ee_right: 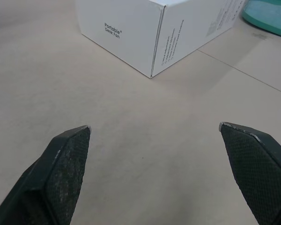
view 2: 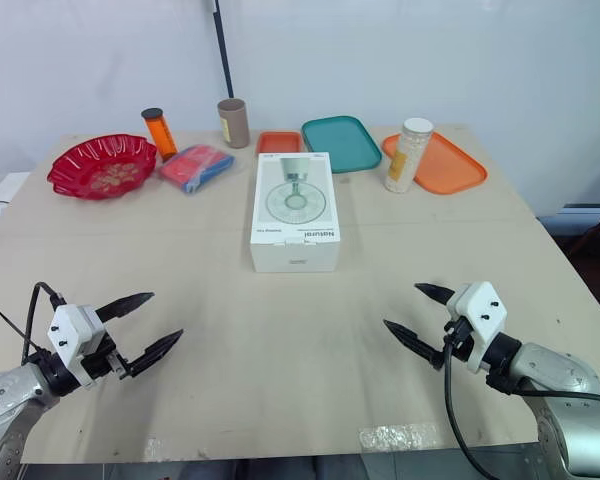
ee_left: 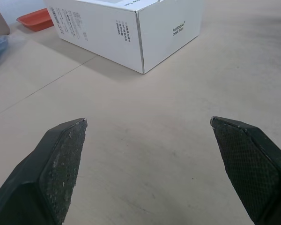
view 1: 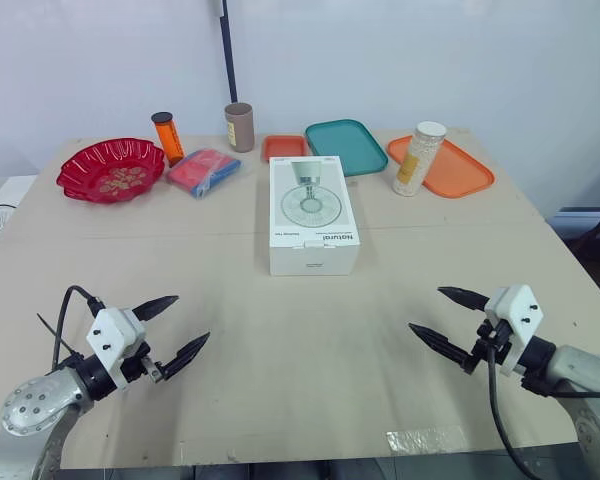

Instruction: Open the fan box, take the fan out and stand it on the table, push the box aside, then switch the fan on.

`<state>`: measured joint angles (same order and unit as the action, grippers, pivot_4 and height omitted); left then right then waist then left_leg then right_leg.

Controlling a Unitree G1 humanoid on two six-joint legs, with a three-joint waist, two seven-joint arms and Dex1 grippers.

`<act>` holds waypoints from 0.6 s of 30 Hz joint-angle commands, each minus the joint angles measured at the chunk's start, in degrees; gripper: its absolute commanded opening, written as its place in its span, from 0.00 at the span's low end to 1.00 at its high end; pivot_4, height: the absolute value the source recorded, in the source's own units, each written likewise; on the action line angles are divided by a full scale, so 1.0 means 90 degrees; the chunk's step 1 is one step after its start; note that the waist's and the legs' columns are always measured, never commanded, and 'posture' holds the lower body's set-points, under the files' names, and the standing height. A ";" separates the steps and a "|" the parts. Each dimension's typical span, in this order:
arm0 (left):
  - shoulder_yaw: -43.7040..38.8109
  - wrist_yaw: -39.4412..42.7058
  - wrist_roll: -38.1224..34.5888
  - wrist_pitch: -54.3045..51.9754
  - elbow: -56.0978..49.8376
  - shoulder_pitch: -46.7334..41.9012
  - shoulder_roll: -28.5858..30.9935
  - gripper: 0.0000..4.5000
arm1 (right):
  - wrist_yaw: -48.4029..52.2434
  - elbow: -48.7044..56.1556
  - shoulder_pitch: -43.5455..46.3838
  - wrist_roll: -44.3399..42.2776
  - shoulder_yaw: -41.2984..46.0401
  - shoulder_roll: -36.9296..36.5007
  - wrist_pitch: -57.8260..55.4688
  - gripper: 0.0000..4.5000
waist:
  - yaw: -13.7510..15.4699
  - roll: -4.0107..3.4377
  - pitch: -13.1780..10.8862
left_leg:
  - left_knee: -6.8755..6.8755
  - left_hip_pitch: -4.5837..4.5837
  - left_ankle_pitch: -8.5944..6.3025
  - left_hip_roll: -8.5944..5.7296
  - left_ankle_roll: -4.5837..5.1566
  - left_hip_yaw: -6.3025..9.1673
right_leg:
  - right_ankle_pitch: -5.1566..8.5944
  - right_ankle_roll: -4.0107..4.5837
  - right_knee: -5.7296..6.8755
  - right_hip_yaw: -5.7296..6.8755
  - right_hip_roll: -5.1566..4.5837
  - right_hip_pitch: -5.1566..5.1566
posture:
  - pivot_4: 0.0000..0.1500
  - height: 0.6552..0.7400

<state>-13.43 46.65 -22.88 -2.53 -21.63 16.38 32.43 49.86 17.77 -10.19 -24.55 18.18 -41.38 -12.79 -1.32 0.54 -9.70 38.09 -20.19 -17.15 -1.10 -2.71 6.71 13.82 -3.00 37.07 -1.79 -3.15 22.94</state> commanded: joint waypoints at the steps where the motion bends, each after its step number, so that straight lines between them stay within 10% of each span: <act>1: -0.0057 -0.0003 0.0002 0.0114 -0.0060 -0.0035 0.0038 1.00 | -0.0057 0.0145 0.0021 -0.0096 0.0234 0.0013 0.0061 1.00 | 0.0000 0.0000 0.0000 | 0.0000 0.0000 0.0000 0.0000 0.0000 0.0000 | 0.0000 0.0000 0.0000 0.0000 0.0000 0.0000 | 1.00 1.00; 18: 0.0076 -0.0200 0.0103 0.0057 -0.0229 0.0130 -0.0066 1.00 | 0.0034 -0.0029 0.0236 -0.0015 0.0103 -0.0034 0.0121 1.00 | 0.0000 0.0000 0.0000 | 0.0000 0.0000 0.0000 0.0000 0.0000 0.0000 | 0.0000 0.0000 0.0000 -0.0001 0.0000 0.0000 | 1.00 1.00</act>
<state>-12.94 45.35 -21.84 -2.58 -21.53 17.12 32.03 50.01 16.98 -8.32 -24.47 18.17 -41.39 -12.58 -1.32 0.54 -9.70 38.09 -20.20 -17.15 -1.10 -2.71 6.71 13.82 -3.01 37.07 -1.80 -3.16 22.94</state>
